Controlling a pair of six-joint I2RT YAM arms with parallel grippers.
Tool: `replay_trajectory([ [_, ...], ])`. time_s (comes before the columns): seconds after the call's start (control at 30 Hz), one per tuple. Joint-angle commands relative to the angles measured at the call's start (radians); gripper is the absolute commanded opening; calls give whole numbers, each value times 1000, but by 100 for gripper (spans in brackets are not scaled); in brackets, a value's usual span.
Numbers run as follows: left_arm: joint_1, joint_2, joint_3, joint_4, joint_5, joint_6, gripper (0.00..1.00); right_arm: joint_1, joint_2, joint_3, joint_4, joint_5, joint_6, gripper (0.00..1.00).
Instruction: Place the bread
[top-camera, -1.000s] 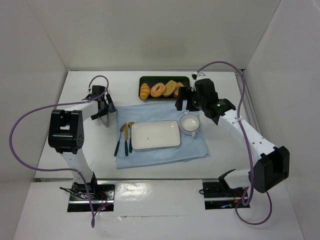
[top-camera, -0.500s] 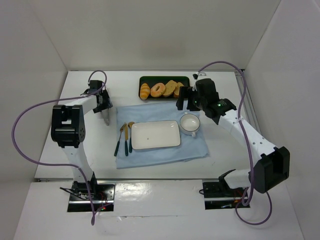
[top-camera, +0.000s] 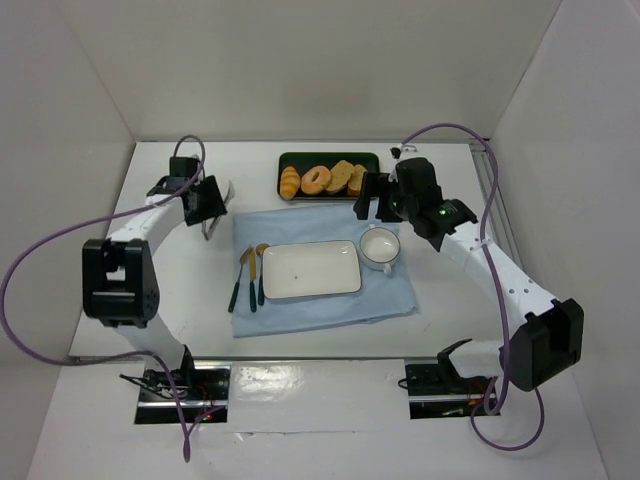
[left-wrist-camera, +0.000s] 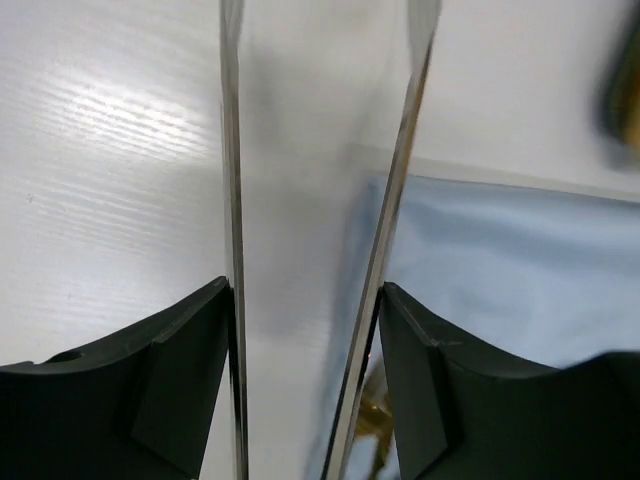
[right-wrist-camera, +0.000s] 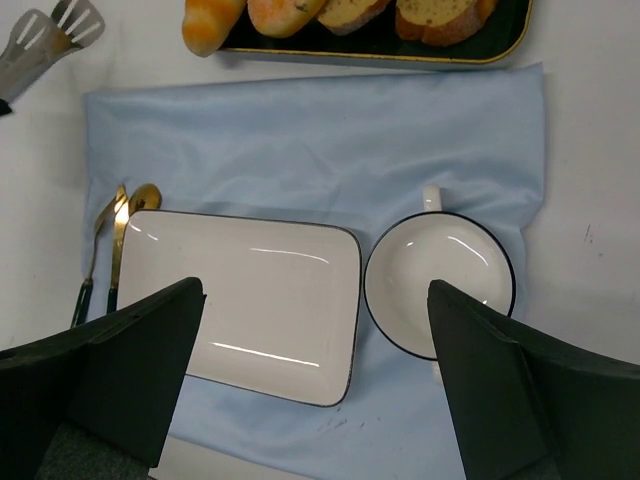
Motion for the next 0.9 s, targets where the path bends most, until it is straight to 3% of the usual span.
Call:
replay_trajectory([
  [0.0,-42,-181,65,-52,59,-9,71,-14,-45,-27,21,-27,29,100],
  [0.2,-125,-302,136,-115,151,-62,72,-14,-54,-45,32,-81,40,100],
  [0.37,-251,-243,238,-147,201,-62,72,-14,-63,-45,32,-81,40,100],
  [0.6,-410,-146,295,-167,35,-53,73,-23,-119,-74,51,-99,60,100],
  [0.87,-432,-117,378,-209,-82,-62,72,-51,-163,-119,74,-109,69,100],
])
